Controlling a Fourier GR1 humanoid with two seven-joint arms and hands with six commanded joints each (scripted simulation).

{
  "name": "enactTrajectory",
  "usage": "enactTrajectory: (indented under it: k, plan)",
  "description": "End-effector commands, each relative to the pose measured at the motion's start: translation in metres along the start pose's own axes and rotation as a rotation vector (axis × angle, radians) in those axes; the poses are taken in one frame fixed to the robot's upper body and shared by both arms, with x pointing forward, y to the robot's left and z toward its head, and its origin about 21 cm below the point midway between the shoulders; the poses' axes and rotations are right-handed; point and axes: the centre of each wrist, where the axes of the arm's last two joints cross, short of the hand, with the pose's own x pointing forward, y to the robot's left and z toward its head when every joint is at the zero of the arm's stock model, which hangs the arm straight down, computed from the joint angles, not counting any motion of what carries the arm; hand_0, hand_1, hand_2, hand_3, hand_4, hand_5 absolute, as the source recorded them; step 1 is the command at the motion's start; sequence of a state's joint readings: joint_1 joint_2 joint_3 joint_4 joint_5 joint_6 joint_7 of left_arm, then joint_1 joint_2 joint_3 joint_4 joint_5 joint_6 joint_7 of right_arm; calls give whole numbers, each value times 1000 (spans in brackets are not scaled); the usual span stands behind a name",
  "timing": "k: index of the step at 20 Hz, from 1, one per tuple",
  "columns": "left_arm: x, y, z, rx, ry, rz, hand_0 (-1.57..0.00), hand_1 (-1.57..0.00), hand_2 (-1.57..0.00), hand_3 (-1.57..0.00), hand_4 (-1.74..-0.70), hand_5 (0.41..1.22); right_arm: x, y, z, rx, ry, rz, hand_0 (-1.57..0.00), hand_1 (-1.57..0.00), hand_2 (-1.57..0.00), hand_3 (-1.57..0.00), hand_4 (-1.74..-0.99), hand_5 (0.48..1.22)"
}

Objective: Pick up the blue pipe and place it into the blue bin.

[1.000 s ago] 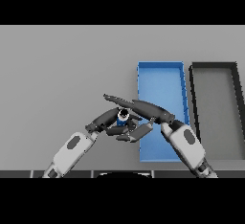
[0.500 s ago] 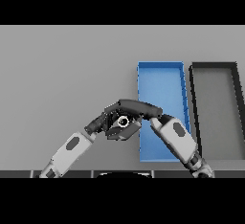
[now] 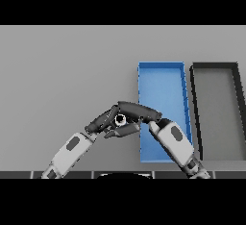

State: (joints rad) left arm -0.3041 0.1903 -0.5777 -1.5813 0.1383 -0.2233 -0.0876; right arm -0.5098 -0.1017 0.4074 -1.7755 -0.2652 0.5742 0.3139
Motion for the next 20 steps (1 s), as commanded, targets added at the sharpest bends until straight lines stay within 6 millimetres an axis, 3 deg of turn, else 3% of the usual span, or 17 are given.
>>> enactTrajectory:
  k: [1,2,3,4,7,9,10,15,20]
  plan:
    - [-1,-2,-5,-8,6,-2,-1513,-1423,-1509,-510,-1732,1218,1,2,0,-2,-1,-3,-1511,-1512,-1512,-1491,-1471,1135]
    - [0,-3,-4,-16,-1,-9,-1499,-1356,-1521,-505,-1734,1219,1,4,1,7,-5,-19,-1523,-1524,-1524,-1507,-1473,1152]
    - [2,-2,-3,-25,-3,-24,-1426,-1220,-1350,-531,-1637,1219,2,3,1,10,-19,-34,-1533,-1533,-1533,-1520,-1474,1166]
    - [1,0,-3,-37,6,-43,-1407,-1190,-1242,-518,-1544,1219,1,5,1,3,-27,-36,-1540,-1541,-1541,-1530,-1477,1177]
    - [-3,4,-1,-93,20,-55,-783,-642,-655,-266,-1251,1220,3,5,0,15,-5,-10,-1555,-1556,-1556,-1550,-1481,1198]
    - [-1,7,2,-114,29,-69,-501,-410,-419,-170,-1110,1184,7,7,-3,14,7,-17,-1561,-1561,-1561,-1558,-1482,1206]
    - [0,8,4,-112,34,-87,-401,-328,-335,-136,-1051,1118,7,6,-4,10,5,-21,-1563,-1563,-1563,-1560,-1483,1209]
    - [-3,12,3,-76,100,-135,-131,-107,-109,-44,-854,794,10,7,-1,1,-52,-43,-1568,-1568,-1568,-1567,-1484,1217]
    - [-7,11,3,-47,114,-101,-42,-34,-35,-14,-842,636,6,7,1,-20,-49,-32,-1570,-1570,-1570,-1570,-1487,1220]
